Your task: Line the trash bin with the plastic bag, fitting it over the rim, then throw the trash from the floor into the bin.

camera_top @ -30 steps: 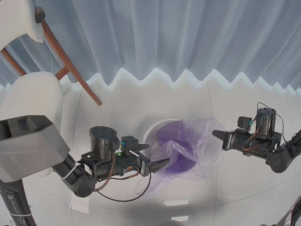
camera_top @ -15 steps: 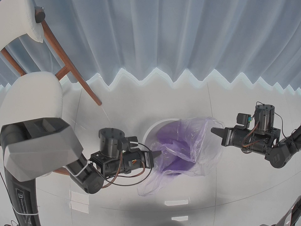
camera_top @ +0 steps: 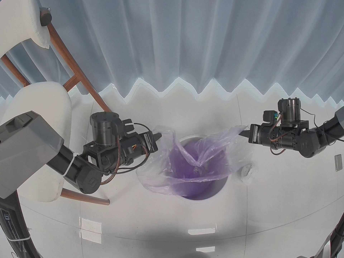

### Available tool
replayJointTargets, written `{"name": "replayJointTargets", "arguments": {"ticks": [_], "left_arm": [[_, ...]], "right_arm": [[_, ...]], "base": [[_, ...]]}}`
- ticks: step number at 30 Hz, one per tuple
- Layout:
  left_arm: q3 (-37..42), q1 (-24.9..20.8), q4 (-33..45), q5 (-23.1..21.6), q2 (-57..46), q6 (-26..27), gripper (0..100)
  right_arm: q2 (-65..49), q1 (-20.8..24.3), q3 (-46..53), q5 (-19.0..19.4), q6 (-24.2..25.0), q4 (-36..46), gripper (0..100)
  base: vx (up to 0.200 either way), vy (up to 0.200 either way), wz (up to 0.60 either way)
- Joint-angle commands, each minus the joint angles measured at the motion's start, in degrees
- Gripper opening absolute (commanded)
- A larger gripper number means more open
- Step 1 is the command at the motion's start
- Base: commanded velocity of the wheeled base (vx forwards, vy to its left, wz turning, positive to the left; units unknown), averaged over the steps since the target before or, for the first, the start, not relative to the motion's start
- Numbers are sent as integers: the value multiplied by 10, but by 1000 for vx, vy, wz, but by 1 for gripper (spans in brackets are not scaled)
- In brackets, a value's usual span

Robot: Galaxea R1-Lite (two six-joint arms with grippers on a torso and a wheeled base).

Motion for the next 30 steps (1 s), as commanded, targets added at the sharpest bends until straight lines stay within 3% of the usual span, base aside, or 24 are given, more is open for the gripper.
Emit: {"name": "replayJointTargets", "arguments": {"ticks": [1,4,14,22,30], "left_arm": [[-76,6,13,15,51,-1,0],[-120,10,38,19,74,-2,0],[-308,41,295,42,89,-7,0],[-388,52,316,118,151,-8,0],[-368,47,354,127,169,-10,0]], "right_arm": [[94,-7,-108,3,-7,42,0],[116,-7,-154,3,-7,75,0],[197,-24,-372,2,-11,200,0],[232,-38,-419,-2,-13,234,0],[236,-45,-415,-11,-13,249,0]], "base": [[0,0,0],[0,0,0],[0,0,0],[0,0,0],[0,0,0]]}}
